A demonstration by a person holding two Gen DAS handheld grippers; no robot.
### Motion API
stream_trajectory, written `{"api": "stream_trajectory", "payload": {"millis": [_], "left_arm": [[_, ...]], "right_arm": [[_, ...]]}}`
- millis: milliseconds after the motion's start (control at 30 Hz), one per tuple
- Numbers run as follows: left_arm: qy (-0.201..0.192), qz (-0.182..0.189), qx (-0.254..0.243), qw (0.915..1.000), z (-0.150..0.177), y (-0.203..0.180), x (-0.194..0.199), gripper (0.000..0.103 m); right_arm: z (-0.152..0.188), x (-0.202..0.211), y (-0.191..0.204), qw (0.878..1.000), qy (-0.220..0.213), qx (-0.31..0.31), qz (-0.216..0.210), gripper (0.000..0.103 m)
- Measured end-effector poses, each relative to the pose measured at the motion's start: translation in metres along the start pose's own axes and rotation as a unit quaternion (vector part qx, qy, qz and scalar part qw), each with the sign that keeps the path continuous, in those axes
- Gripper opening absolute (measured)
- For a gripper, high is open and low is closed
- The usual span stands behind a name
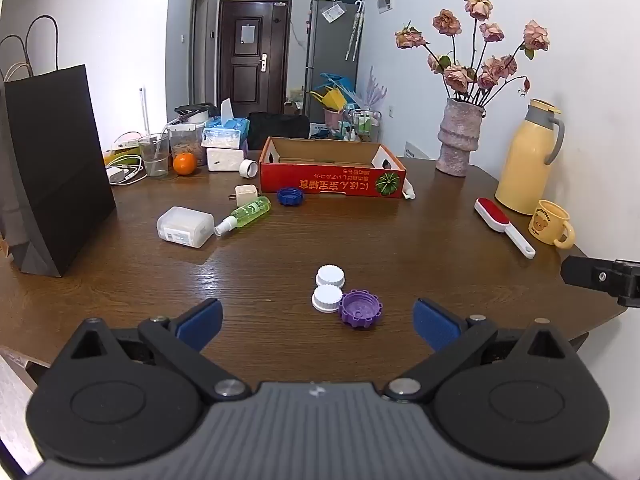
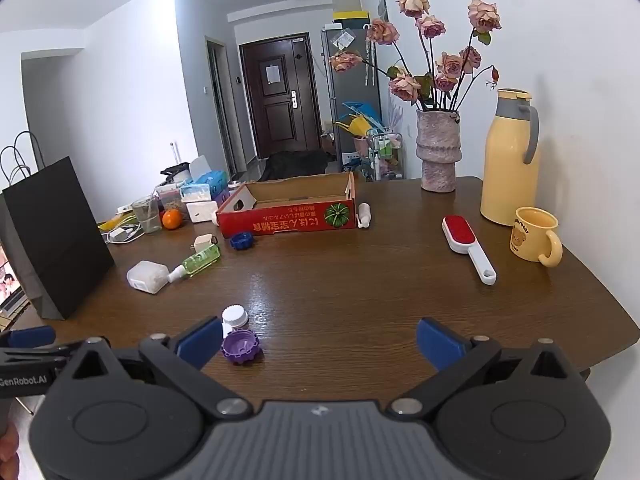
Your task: Organize rigid objects
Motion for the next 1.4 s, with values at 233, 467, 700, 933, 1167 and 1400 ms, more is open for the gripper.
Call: {"api": "stream_trajectory", "payload": {"millis": [233, 467, 700, 933, 1167, 1400], "left_arm": [[0.0, 0.003, -0.002, 1.0, -0.0011, 0.0003, 0.0003, 0.103], [0.001, 0.002, -0.002, 1.0, -0.0011, -0.0012, 0.0005, 0.103], [0.001, 0.003, -0.001, 1.0, -0.0017, -0.0024, -0.0003, 0.103], [0.0, 0.003, 0.0, 1.0, -0.0018, -0.0023, 0.0001, 0.103], [0.0, 0.003, 0.0, 1.0, -0.0023, -0.0025, -0.0016, 0.103], [-0.001, 0.004, 0.001, 1.0, -0.0028, -0.0024, -0.0017, 0.103]], "right_arm": [[-0.0022, -0.0021, 0.0013, 1.0, 0.0, 0.004, 0.006, 0.103], [0.0007, 0.001, -0.0018, 1.0, 0.001, 0.002, 0.002, 0.103], [0.0006, -0.0029, -0.0014, 1.0, 0.001, 0.001, 0.002, 0.103], [0.0009, -0.0026, -0.0012, 1.0, 0.003, 0.004, 0.002, 0.103], [-0.0005, -0.0049, 0.003, 1.0, 0.007, 0.011, 0.002, 0.103], [-0.0014, -0.006, 0.0036, 1.0, 0.008, 0.013, 0.002, 0.103]]}}
Point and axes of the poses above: each gripper's, at about its wrist camera, not at the fingertips, and x roughly against the way its jaws point, y to its left, z to its underside, the point moved 1 cm from there along -x, roughly the way its jaws point, and after that the axes turned 8 degrees about x, right-handed, at the moved point
